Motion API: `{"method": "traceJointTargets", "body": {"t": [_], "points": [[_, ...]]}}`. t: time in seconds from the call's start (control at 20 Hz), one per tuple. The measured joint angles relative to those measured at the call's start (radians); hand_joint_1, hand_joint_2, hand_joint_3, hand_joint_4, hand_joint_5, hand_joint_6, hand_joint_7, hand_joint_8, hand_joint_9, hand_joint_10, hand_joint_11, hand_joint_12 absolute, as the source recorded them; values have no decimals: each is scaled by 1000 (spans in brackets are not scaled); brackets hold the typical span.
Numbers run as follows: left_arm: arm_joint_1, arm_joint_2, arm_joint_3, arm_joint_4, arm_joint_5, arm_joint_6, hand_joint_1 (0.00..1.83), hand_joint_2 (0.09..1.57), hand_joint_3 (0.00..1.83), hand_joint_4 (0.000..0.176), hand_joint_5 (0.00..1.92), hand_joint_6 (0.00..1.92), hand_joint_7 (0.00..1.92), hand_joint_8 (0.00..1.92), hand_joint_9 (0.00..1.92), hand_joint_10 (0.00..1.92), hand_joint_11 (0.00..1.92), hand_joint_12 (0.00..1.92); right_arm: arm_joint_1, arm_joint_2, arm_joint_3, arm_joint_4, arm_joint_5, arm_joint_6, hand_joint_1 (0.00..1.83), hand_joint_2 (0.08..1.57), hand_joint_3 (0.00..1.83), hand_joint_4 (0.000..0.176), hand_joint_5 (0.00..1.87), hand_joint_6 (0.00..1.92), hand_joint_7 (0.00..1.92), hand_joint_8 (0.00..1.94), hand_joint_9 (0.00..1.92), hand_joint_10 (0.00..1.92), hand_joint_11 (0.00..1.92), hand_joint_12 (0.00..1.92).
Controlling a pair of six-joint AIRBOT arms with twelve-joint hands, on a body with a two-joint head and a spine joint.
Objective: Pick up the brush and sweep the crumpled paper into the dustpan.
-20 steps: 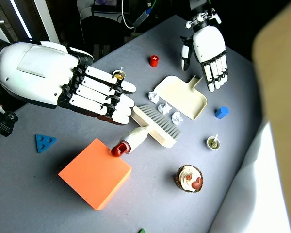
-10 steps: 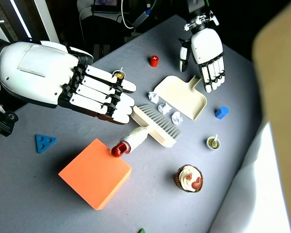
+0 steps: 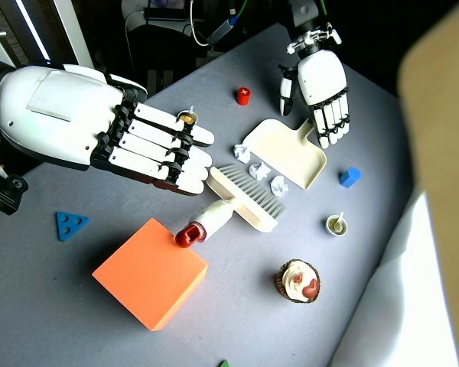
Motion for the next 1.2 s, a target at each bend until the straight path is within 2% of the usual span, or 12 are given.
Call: {"method": "traceJointTargets", "body": {"t": [0.5, 0.65, 0.9, 1.0, 1.1, 1.2], "points": [[6, -19, 7, -6, -14, 1, 866, 1027, 0, 0, 151, 6, 168, 6, 195, 9, 224, 19, 0, 0, 0, 0, 0, 0, 0, 993, 2, 0, 61, 4, 94, 7, 98, 6, 122, 10], [7, -19, 7, -5, -21, 2, 814, 1047, 5, 0, 162, 8, 168, 5, 189, 4, 218, 15, 0, 0, 0, 0, 0, 0, 0, 1000, 3, 0, 53, 2, 75, 0, 82, 0, 111, 4], [8, -23, 7, -5, -28, 2, 892, 1041, 1, 0, 247, 5, 253, 4, 273, 6, 300, 37, 0, 0, 0, 0, 0, 0, 0, 1008, 4, 0, 44, 0, 74, 0, 77, 0, 108, 3], [8, -27, 7, -5, -29, 0, 992, 1064, 1, 0, 401, 8, 422, 9, 451, 13, 459, 82, 0, 0, 0, 0, 0, 0, 0, 1002, 1, 0, 40, 0, 73, 1, 84, 3, 116, 6], [8, -31, 7, 0, -37, 0, 1168, 1063, 0, 0, 687, 8, 734, 12, 750, 16, 750, 159, 0, 0, 0, 0, 0, 0, 0, 1003, 2, 0, 50, 3, 80, 3, 89, 4, 120, 7], [7, -33, 7, 3, -42, 0, 1226, 1090, 6, 0, 768, 12, 812, 10, 835, 16, 835, 167, 0, 0, 0, 0, 0, 0, 0, 1003, 1, 0, 42, 0, 74, 0, 89, 3, 126, 9]]}}
